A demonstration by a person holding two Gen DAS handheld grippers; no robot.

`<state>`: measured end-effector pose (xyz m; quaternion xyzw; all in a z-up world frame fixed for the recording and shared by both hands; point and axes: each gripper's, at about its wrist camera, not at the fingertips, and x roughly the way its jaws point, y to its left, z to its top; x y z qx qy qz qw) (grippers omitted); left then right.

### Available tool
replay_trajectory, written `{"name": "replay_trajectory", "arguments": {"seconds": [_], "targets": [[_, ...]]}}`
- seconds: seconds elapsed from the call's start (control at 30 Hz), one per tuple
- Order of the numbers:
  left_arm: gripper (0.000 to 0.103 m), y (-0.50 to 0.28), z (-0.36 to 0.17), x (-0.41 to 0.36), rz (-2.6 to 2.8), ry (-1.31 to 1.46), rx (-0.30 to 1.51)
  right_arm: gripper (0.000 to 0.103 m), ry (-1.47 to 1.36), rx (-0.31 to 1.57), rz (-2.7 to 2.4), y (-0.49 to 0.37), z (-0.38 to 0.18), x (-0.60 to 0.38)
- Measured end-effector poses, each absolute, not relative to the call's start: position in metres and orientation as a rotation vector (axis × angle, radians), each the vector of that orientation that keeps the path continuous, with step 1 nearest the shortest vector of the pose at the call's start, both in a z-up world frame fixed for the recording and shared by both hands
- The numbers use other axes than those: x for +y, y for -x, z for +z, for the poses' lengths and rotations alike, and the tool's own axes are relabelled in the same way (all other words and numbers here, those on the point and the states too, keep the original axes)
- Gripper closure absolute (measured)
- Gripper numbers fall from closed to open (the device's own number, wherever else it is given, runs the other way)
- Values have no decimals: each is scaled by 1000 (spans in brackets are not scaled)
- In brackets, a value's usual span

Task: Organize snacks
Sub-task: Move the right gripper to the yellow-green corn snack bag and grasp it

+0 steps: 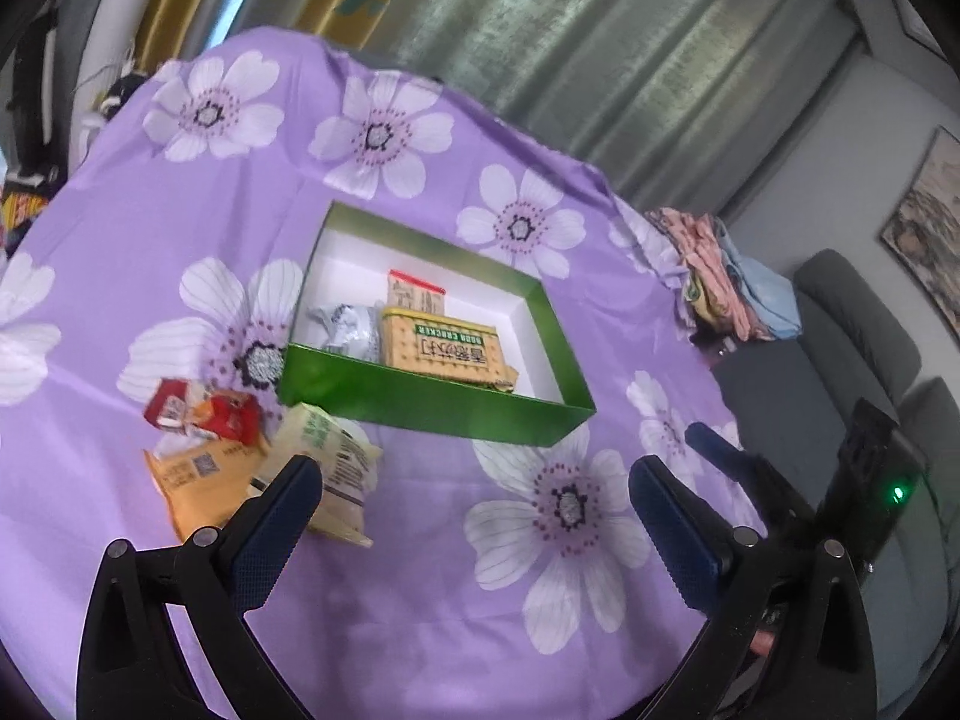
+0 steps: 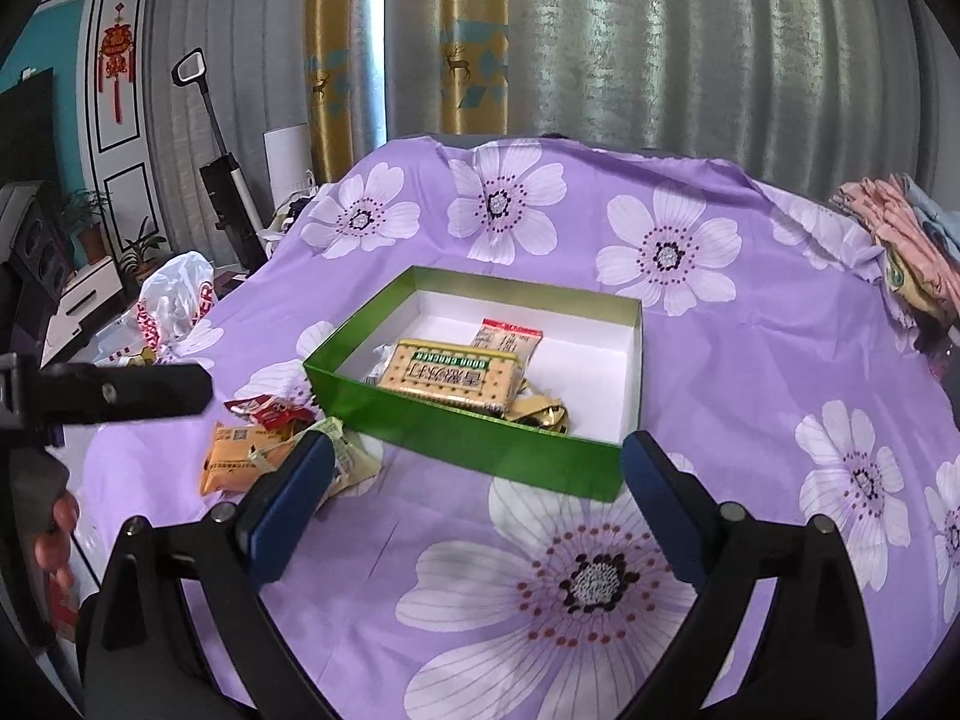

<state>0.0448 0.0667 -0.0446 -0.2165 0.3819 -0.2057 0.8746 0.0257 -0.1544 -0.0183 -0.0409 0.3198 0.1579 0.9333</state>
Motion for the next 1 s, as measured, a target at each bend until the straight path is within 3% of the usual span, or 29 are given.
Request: {"name": "replay_trajectory", "arguments": {"seconds": [0.3, 1.0], "targets": [[1, -32, -83, 106, -323, 421, 884, 6, 39, 729, 381, -26, -43, -152], [1, -69, -119, 68, -335, 171, 878, 7, -54, 933, 658, -50, -127, -86]]}}
